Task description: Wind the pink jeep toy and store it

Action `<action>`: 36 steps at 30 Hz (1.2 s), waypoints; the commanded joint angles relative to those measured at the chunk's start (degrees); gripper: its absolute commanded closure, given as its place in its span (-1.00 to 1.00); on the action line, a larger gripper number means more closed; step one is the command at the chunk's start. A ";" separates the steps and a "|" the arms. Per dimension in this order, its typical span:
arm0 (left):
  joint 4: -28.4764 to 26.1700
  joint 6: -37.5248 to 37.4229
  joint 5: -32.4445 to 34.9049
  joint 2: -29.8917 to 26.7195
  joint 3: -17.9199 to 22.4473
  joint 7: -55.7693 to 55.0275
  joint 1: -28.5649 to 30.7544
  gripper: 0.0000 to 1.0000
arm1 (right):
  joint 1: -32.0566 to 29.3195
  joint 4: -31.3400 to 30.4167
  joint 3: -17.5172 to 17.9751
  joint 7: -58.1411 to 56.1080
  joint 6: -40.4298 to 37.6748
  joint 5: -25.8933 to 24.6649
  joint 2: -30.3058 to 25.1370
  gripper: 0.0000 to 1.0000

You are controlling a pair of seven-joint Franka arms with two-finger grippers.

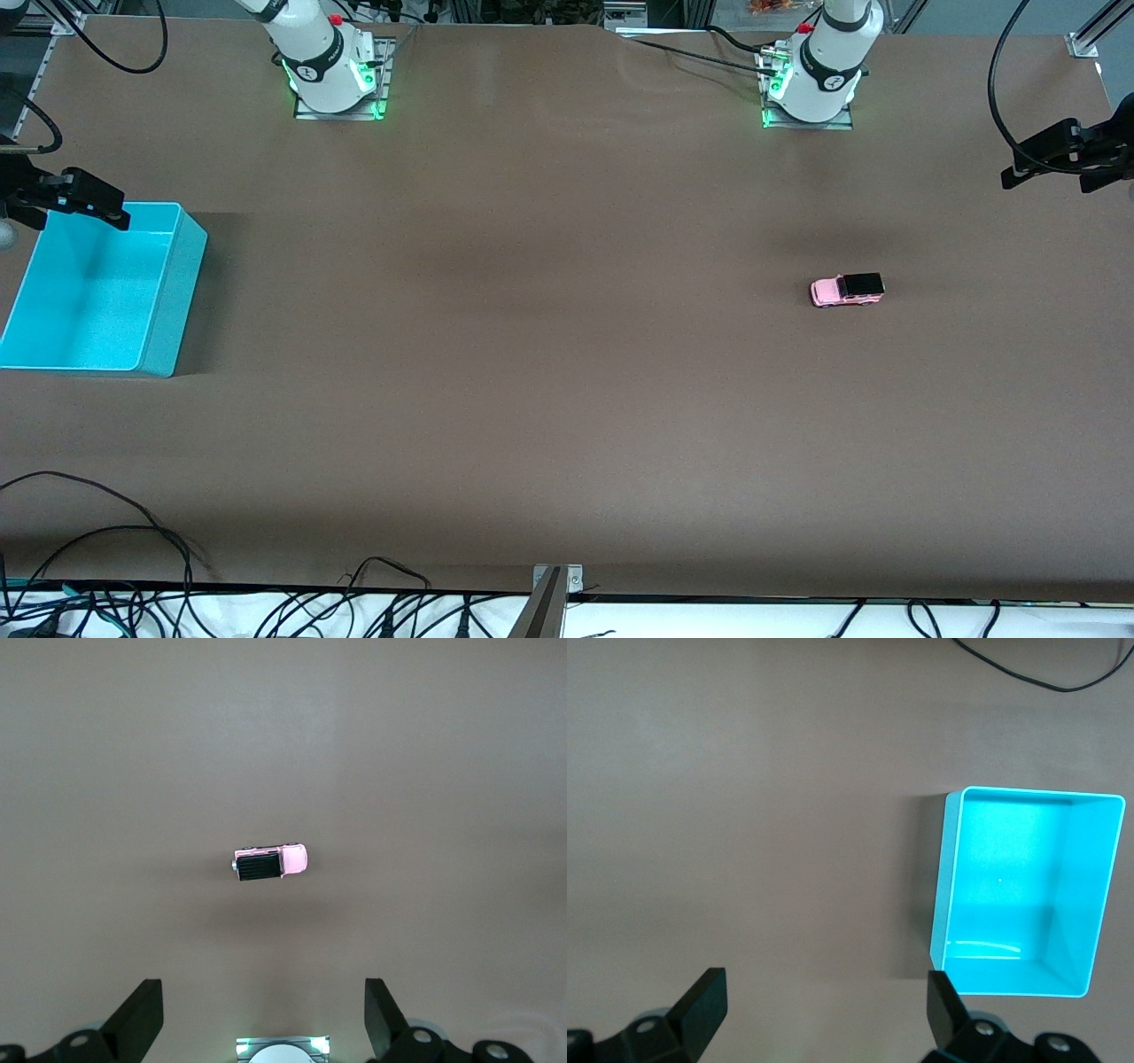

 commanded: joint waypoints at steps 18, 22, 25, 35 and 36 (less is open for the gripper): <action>-13.04 14.87 0.35 -1.59 -0.25 -0.03 3.60 -1.00 | 0.00 0.71 0.24 -0.04 0.02 -0.69 -0.15 -1.00; -13.83 15.13 0.35 -1.42 -0.34 0.06 3.68 -1.00 | 0.08 0.71 0.25 -0.04 0.02 -0.69 -0.06 -1.00; -14.53 15.66 0.35 -0.89 -0.34 -0.03 3.68 -1.00 | 0.00 0.71 0.16 -0.04 0.02 -0.69 -0.06 -1.00; -20.77 17.95 0.35 -0.28 -0.25 0.06 3.68 -1.00 | 0.08 0.71 0.25 -0.04 0.64 -0.69 -0.06 -1.00; -21.12 18.73 0.35 -0.19 -0.25 0.06 3.68 -1.00 | 0.08 0.71 0.25 -0.04 0.64 -0.69 -0.06 -1.00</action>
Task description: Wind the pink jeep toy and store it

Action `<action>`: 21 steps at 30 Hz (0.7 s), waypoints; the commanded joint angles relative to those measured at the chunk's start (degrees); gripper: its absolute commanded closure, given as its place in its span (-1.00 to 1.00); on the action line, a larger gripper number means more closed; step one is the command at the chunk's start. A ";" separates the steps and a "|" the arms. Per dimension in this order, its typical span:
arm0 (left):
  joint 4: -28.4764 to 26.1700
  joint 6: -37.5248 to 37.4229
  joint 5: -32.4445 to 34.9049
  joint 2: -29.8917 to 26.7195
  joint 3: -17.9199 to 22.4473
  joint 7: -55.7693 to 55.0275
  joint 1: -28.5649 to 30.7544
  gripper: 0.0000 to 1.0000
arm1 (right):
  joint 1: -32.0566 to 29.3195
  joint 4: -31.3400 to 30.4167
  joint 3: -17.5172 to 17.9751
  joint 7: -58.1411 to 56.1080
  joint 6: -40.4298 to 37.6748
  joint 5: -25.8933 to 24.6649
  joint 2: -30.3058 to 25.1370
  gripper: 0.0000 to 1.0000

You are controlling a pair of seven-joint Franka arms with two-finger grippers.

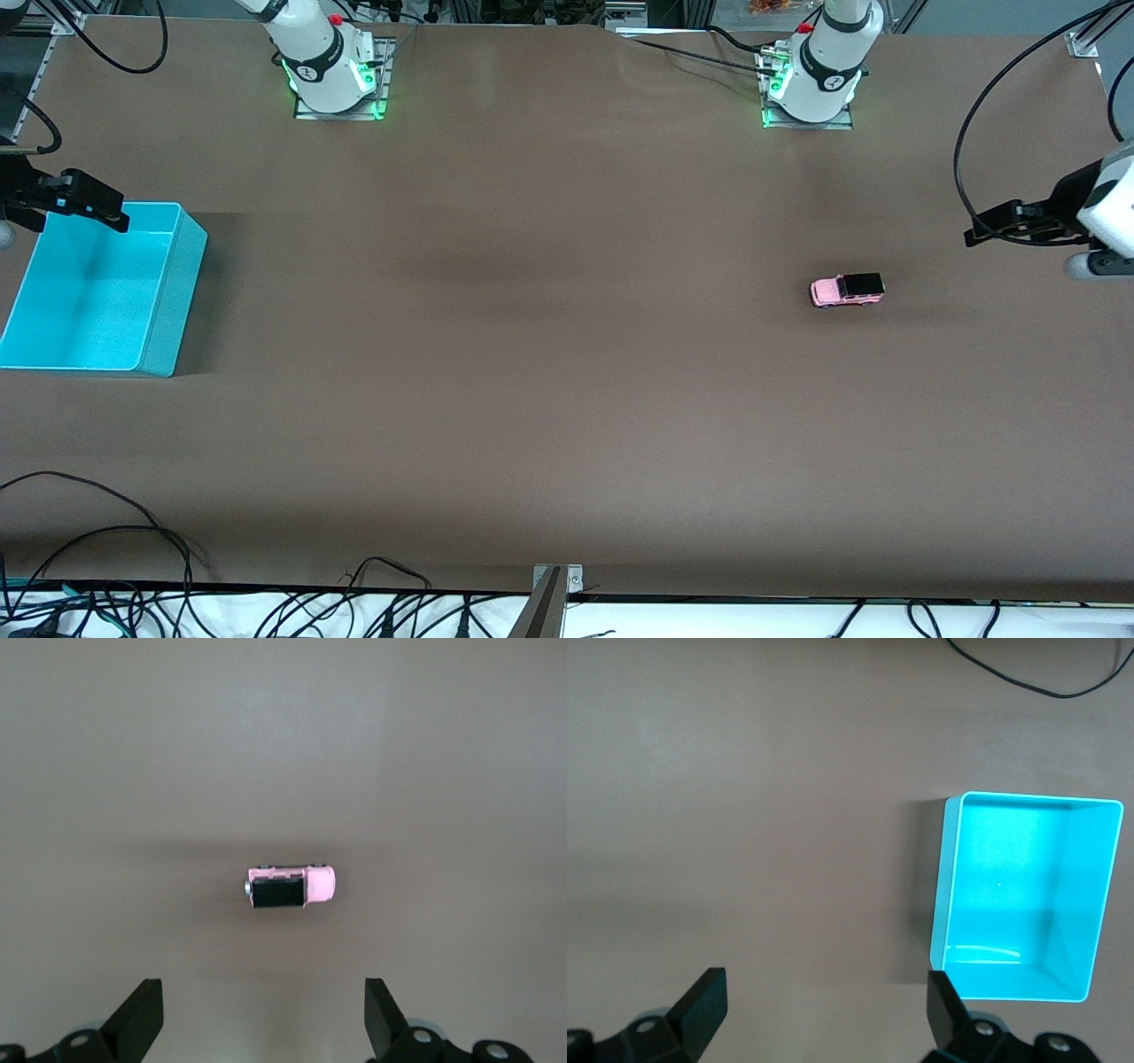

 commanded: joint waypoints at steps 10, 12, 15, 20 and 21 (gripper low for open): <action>-9.20 10.51 0.26 -0.29 -0.22 -0.03 0.27 -1.00 | 0.06 0.71 0.22 -0.04 -0.05 -0.69 -0.06 -1.00; -10.53 12.35 0.26 -0.29 -0.22 0.06 0.27 -1.00 | 0.06 0.71 0.22 -0.04 -0.05 -0.69 -0.06 -1.00; -12.46 15.17 0.26 -0.29 -0.22 0.06 0.18 -1.00 | 0.06 0.71 0.14 0.05 -0.05 -0.69 -0.06 -1.00; -15.10 18.86 0.26 -0.21 -0.22 0.06 -0.08 -1.00 | -0.03 0.71 0.05 0.05 -0.05 -0.69 -0.06 -1.00; -15.54 19.48 0.26 -0.12 -0.22 -0.03 -0.08 -1.00 | -0.03 0.71 0.14 -0.04 -0.05 -0.69 -0.06 -1.00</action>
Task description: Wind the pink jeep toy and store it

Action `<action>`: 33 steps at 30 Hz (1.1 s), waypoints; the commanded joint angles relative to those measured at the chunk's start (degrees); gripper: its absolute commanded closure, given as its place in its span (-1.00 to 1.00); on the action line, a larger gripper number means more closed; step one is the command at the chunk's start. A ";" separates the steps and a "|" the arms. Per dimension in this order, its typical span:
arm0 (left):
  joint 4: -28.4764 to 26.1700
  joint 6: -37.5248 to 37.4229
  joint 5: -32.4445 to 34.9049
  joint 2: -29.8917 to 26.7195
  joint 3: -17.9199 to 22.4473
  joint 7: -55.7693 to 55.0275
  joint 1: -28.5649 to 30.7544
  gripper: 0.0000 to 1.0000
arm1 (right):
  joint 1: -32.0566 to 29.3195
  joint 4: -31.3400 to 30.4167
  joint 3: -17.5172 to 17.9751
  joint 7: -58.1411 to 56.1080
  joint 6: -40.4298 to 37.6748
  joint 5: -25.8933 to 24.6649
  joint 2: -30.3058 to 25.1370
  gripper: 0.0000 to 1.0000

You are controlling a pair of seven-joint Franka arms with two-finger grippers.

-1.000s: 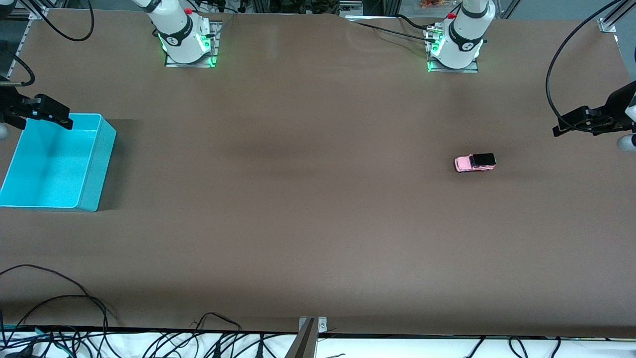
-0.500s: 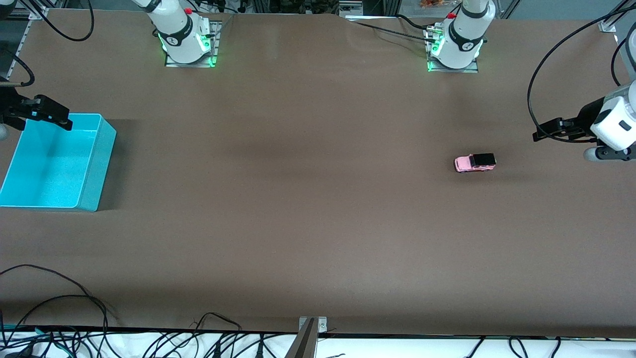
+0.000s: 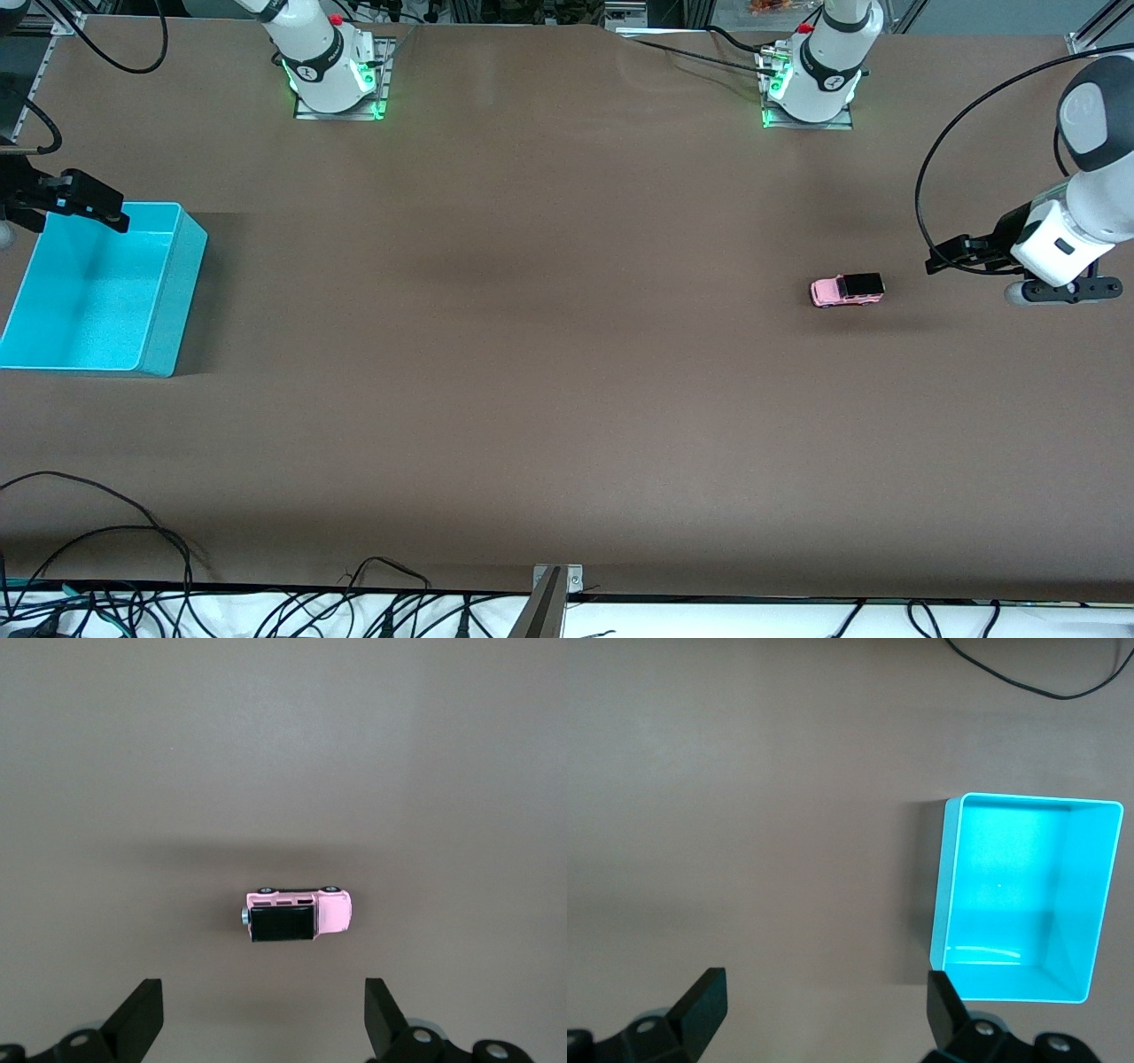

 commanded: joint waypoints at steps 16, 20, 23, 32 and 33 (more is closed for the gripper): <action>-12.43 16.37 0.26 0.78 -0.34 0.06 -0.43 -1.00 | 0.13 0.71 0.13 0.05 -0.22 -0.60 -0.06 -1.00; -14.11 18.66 0.26 1.57 -0.43 0.06 -0.52 -1.00 | 0.13 0.71 0.22 0.05 -0.22 -0.60 -0.06 -1.00; -15.42 20.41 0.26 2.19 -0.52 0.15 -1.04 -1.00 | 0.13 0.71 0.31 0.05 -0.22 -0.60 -0.06 -1.00; -17.71 22.97 0.26 3.77 -0.87 1.45 -1.40 -1.00 | 0.22 0.71 0.39 0.14 -0.48 -0.60 -0.06 -1.00; -17.80 22.97 0.26 3.86 -1.13 2.86 -1.66 -1.00 | 0.22 0.62 0.48 0.14 -0.48 -0.52 -0.06 -1.00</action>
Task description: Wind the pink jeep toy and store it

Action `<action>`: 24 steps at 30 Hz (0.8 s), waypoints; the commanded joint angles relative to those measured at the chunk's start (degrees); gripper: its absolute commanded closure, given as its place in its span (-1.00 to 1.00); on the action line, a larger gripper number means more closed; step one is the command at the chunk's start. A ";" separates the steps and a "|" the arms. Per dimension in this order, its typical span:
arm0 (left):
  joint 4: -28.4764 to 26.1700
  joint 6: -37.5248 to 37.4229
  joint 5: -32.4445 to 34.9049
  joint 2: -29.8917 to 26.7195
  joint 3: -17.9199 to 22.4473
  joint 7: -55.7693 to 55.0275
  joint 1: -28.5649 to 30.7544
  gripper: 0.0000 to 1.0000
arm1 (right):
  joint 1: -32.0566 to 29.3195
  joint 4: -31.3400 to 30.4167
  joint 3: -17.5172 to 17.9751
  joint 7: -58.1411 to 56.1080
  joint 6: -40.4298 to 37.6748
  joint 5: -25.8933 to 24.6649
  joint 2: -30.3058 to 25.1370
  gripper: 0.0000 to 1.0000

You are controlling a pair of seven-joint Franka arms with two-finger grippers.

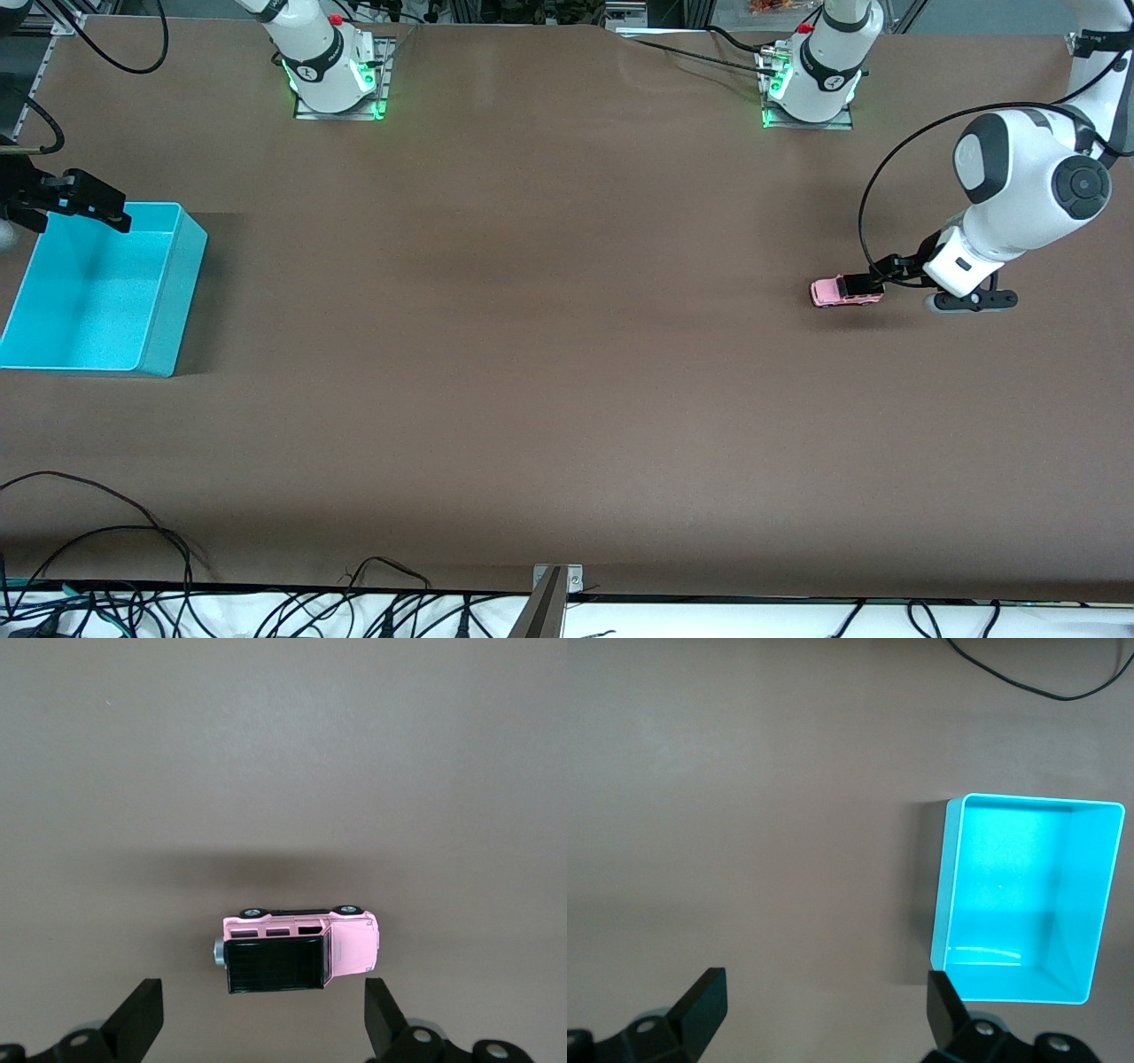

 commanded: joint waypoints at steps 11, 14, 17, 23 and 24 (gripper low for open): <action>-3.45 2.75 0.35 1.51 -0.66 25.05 -1.15 -1.00 | 0.10 0.71 0.45 0.05 -0.83 -0.34 -0.32 -1.00; -4.33 5.30 0.35 1.69 -0.66 33.31 -1.15 -1.00 | 0.19 0.71 0.45 0.05 -0.83 -0.34 -0.24 -1.00; -5.12 7.23 0.26 2.04 -0.66 40.43 -0.97 -1.00 | 0.10 0.71 0.37 0.05 -0.83 -0.34 -0.24 -1.00; -6.62 8.91 0.35 2.39 -0.66 51.50 -0.88 -1.00 | 0.19 0.62 0.45 0.05 -0.83 -0.34 -0.24 -1.00; -6.71 9.34 0.35 2.57 -0.66 53.18 -0.97 -1.00 | 0.19 0.62 0.37 -0.04 -0.83 -0.34 -0.32 -1.00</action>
